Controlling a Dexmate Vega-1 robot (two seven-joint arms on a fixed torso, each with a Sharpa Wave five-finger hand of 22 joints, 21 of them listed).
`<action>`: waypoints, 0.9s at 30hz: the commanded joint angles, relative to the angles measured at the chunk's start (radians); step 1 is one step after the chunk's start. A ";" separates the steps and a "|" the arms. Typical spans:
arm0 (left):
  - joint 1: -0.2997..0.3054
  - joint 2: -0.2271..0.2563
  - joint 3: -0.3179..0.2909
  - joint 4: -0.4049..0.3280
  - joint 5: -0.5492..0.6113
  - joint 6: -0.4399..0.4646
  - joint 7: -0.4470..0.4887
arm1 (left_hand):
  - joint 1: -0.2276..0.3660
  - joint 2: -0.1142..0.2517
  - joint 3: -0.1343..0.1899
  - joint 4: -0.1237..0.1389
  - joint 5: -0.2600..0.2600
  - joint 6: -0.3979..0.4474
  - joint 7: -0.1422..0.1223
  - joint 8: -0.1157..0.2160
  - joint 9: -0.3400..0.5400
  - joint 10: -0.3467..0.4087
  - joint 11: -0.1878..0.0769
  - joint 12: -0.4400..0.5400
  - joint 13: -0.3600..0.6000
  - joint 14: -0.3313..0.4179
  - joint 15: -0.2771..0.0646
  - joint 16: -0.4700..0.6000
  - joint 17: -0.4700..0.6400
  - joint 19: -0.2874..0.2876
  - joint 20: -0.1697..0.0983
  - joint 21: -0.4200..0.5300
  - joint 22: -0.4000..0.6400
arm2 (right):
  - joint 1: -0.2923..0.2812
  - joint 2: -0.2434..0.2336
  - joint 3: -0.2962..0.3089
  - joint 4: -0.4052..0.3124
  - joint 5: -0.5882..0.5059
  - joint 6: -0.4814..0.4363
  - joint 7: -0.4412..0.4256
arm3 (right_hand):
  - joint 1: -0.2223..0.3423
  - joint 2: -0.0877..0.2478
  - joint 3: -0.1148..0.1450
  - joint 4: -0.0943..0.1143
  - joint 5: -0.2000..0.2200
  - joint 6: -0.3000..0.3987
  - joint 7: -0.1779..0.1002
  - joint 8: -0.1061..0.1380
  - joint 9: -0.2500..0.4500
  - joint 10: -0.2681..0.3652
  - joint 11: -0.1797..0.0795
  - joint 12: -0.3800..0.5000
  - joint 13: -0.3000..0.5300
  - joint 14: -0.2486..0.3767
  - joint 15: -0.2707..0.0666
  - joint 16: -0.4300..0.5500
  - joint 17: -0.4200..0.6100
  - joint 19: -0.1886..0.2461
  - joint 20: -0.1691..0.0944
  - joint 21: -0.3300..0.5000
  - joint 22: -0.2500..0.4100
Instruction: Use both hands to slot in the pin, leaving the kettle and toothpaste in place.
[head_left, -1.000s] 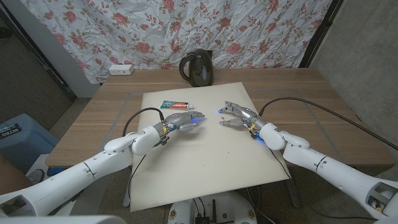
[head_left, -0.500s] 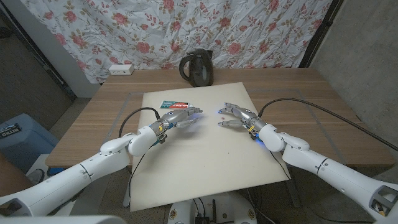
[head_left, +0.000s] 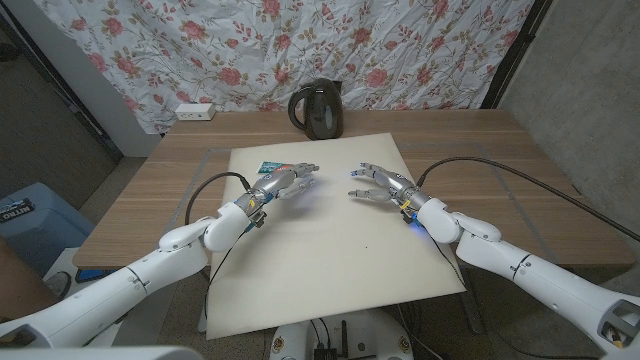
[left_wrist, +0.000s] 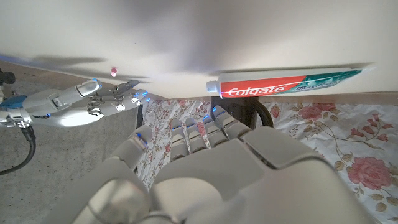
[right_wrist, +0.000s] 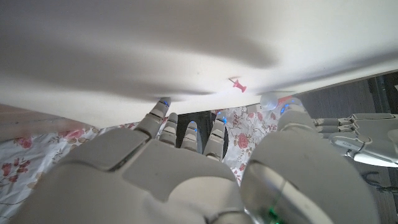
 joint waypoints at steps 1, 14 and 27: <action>0.005 -0.041 -0.025 0.056 -0.072 -0.033 0.061 | -0.008 0.084 0.001 0.004 0.000 0.009 0.001 0.008 0.001 0.012 0.001 0.003 0.002 0.011 -0.068 0.006 0.002 0.007 -0.093 0.002 0.002 | 0.010 0.014 0.025 0.018 0.019 0.034 -0.028 | -0.024 0.001 -0.003 0.010 -0.009 -0.013 0.003 -0.006 0.002 0.021 -0.002 0.007 0.003 0.012 -0.009 0.011 0.002 0.009 -0.007 0.000 -0.001; -0.016 -0.115 -0.033 0.135 -0.122 -0.057 0.150 | -0.009 0.083 0.005 0.004 0.001 0.015 0.003 0.009 0.000 0.014 0.006 0.003 0.002 0.015 -0.066 0.005 0.001 0.014 -0.091 0.003 0.002 | 0.010 0.028 0.051 0.024 0.040 0.025 -0.066 | -0.051 0.007 -0.009 0.007 -0.017 -0.040 0.026 -0.021 -0.004 0.079 -0.018 0.016 -0.003 0.042 -0.063 0.012 -0.016 0.018 -0.058 -0.002 -0.004; -0.025 -0.147 -0.041 0.177 -0.154 -0.062 0.205 | -0.009 0.081 0.008 0.001 0.001 0.018 0.005 0.008 0.000 0.016 0.004 0.002 0.002 0.020 -0.065 0.004 -0.001 0.018 -0.087 0.003 0.002 | -0.034 0.050 0.107 0.023 0.147 0.037 -0.117 | -0.080 0.022 -0.014 0.006 -0.025 -0.104 0.063 -0.037 -0.007 0.114 -0.024 0.009 -0.008 0.090 -0.097 0.014 -0.046 0.016 -0.084 -0.006 -0.006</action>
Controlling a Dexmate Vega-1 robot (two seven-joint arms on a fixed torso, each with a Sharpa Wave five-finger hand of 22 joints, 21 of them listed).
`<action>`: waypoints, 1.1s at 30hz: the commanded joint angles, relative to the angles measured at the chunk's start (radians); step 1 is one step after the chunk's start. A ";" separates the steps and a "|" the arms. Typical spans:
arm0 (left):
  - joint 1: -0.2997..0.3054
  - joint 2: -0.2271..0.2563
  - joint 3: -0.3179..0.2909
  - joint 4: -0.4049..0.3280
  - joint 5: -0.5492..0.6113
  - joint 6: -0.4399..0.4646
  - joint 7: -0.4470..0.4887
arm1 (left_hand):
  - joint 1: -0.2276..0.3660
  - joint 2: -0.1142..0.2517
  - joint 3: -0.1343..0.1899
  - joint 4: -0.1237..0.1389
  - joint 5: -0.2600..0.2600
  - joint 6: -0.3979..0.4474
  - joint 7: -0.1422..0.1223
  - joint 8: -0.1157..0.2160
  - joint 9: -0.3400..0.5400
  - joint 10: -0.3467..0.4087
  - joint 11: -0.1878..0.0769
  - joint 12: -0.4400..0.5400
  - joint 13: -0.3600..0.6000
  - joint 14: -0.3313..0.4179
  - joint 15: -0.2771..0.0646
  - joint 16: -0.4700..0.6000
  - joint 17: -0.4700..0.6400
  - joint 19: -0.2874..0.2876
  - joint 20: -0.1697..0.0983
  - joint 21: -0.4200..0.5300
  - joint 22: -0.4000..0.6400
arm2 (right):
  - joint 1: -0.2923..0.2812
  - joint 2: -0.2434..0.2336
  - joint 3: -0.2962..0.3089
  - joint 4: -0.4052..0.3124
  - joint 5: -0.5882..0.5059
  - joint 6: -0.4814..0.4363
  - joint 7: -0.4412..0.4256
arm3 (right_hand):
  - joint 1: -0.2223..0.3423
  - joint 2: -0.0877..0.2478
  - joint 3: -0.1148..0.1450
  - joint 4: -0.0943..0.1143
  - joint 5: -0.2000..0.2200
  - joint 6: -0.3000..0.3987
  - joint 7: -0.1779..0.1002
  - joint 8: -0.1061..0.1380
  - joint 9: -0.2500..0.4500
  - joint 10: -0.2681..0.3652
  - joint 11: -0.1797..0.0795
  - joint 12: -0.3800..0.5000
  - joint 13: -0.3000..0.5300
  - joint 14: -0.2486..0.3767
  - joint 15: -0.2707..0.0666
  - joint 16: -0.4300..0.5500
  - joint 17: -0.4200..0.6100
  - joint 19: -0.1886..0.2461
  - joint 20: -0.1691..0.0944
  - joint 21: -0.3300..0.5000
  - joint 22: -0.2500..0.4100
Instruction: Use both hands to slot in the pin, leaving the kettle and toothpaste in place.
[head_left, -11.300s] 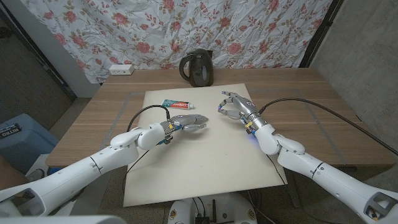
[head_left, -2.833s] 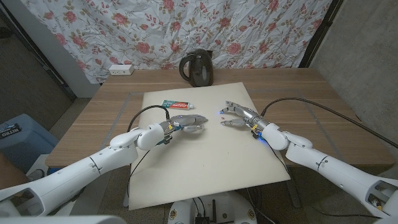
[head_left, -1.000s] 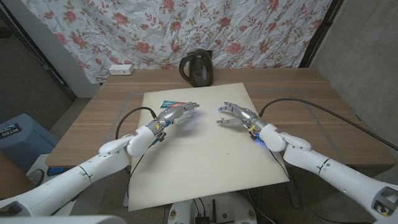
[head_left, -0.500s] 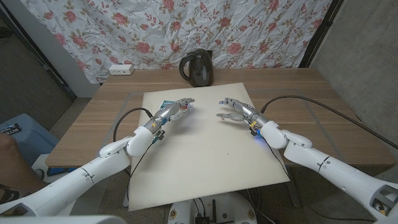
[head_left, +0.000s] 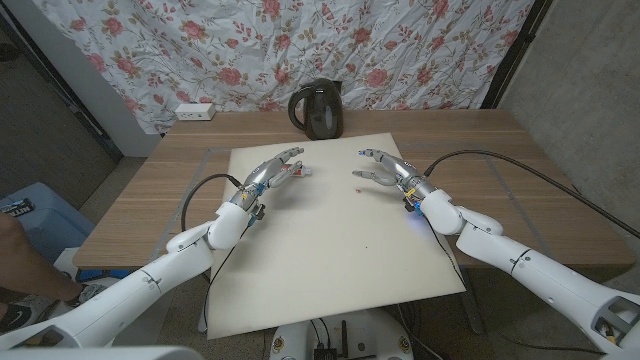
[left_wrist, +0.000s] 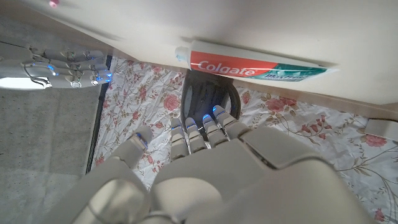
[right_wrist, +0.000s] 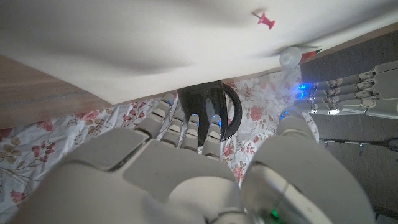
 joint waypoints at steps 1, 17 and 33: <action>-0.020 -0.038 -0.003 0.060 -0.039 -0.027 0.052 | -0.009 0.081 0.009 0.001 0.001 0.011 -0.001 0.004 0.000 0.010 -0.001 0.002 0.002 0.009 -0.064 0.003 -0.001 0.010 -0.088 0.003 0.002 | -0.033 0.013 0.046 -0.005 0.074 0.001 -0.040 | -0.020 0.000 -0.006 0.004 -0.004 -0.018 0.012 -0.003 0.002 0.015 -0.002 0.001 0.000 0.021 0.004 0.007 -0.004 0.001 -0.009 -0.002 0.003; -0.033 -0.109 -0.030 0.133 -0.181 -0.071 0.069 | -0.011 0.080 0.003 -0.005 -0.001 -0.039 0.013 -0.011 -0.001 -0.038 0.016 -0.012 0.002 -0.016 -0.053 -0.003 0.001 0.001 -0.086 -0.002 0.003 | -0.074 0.022 0.100 -0.053 0.175 -0.048 -0.059 | -0.089 0.034 -0.017 0.033 -0.008 -0.057 0.050 0.000 0.001 0.037 0.004 -0.003 -0.001 0.045 0.019 0.007 -0.020 0.001 -0.014 -0.002 0.003; -0.057 -0.173 -0.035 0.208 -0.285 -0.105 0.061 | -0.023 0.072 -0.006 0.002 -0.001 -0.067 0.044 -0.012 -0.002 -0.053 0.031 -0.011 0.001 -0.026 -0.042 0.000 0.004 0.000 -0.086 -0.002 0.003 | -0.109 0.069 0.165 -0.032 0.347 -0.032 -0.086 | -0.155 0.066 -0.027 0.059 -0.008 -0.113 0.119 0.000 -0.002 0.058 0.009 -0.007 -0.001 0.069 0.026 0.007 -0.032 0.008 -0.026 -0.001 0.002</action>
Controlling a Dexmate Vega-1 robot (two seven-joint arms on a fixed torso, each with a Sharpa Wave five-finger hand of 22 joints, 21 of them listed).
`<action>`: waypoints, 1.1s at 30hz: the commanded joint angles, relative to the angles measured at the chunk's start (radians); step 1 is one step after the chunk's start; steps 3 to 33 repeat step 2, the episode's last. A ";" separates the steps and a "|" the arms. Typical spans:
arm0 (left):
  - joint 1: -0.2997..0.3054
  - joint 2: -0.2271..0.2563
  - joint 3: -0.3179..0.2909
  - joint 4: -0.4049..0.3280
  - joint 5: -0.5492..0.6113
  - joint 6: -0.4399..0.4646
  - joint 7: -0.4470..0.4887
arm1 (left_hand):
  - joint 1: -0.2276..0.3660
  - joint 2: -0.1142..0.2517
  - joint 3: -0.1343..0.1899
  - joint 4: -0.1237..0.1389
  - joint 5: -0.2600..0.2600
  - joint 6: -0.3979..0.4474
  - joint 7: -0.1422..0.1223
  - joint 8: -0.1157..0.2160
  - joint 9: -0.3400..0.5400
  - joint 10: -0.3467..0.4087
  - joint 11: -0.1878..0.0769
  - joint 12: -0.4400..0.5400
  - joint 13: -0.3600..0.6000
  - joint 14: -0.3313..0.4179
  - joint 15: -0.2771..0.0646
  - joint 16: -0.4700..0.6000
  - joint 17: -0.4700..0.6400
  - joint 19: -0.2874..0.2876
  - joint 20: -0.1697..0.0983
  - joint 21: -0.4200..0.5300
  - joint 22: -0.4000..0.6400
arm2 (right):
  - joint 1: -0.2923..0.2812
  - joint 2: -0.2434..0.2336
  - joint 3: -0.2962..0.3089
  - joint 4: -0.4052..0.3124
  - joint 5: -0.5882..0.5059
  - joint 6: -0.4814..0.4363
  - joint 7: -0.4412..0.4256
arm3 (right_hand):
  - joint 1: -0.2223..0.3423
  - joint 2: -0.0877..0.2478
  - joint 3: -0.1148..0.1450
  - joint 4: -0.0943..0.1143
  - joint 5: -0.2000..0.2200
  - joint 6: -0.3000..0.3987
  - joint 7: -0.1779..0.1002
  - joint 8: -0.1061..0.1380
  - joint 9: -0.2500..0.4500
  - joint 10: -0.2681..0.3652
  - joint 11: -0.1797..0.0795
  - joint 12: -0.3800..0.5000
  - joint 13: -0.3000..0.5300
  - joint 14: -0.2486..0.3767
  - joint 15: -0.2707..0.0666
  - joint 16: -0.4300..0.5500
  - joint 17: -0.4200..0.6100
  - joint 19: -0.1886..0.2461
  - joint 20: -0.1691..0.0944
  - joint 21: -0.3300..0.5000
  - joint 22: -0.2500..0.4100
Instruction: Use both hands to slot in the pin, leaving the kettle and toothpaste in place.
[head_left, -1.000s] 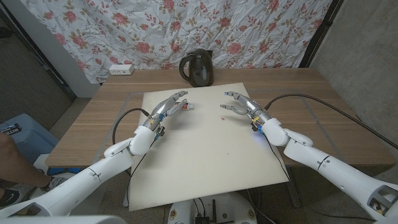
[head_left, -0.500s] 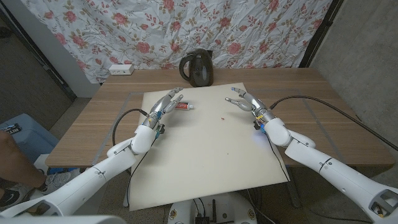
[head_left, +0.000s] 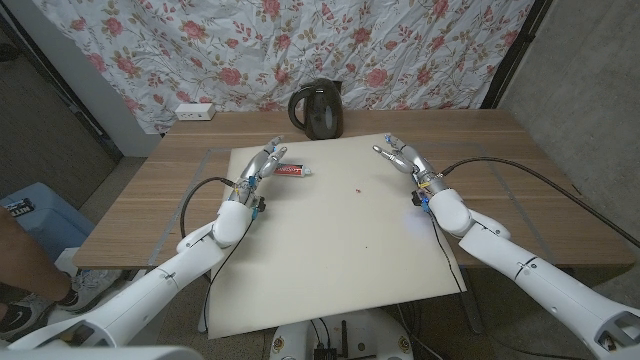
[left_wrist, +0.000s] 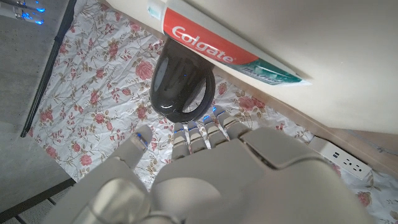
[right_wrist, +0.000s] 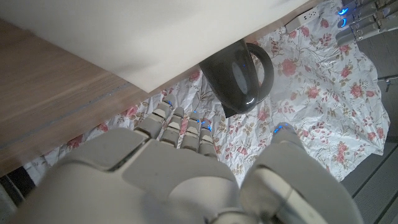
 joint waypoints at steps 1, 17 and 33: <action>-0.015 -0.062 -0.007 0.062 -0.083 -0.027 0.011 | -0.014 0.072 -0.006 0.004 -0.001 -0.006 0.005 -0.003 0.003 -0.010 -0.001 -0.002 0.001 -0.009 -0.036 -0.001 0.004 0.000 -0.084 -0.003 0.003 | -0.027 0.043 0.045 0.018 0.118 0.011 -0.031 | -0.017 0.013 0.006 0.008 0.000 0.014 0.002 0.008 0.003 0.017 0.002 0.001 0.002 0.012 0.001 0.005 -0.001 0.006 -0.009 -0.001 0.002; -0.016 -0.067 -0.004 0.071 -0.078 -0.032 0.021 | -0.015 0.072 -0.006 0.005 -0.001 -0.002 0.006 0.000 0.003 -0.010 -0.001 -0.001 0.001 -0.010 -0.033 0.000 0.005 0.000 -0.083 -0.003 0.003 | -0.025 0.051 0.041 0.027 0.115 0.013 -0.041 | -0.017 0.020 0.009 0.008 0.001 0.017 0.000 0.010 0.002 0.026 0.004 0.004 0.002 0.017 0.001 0.006 -0.002 0.010 -0.010 0.000 0.002; -0.016 -0.067 -0.004 0.071 -0.078 -0.032 0.021 | -0.015 0.072 -0.006 0.005 -0.001 -0.002 0.006 0.000 0.003 -0.010 -0.001 -0.001 0.001 -0.010 -0.033 0.000 0.005 0.000 -0.083 -0.003 0.003 | -0.025 0.051 0.041 0.027 0.115 0.013 -0.041 | -0.017 0.020 0.009 0.008 0.001 0.017 0.000 0.010 0.002 0.026 0.004 0.004 0.002 0.017 0.001 0.006 -0.002 0.010 -0.010 0.000 0.002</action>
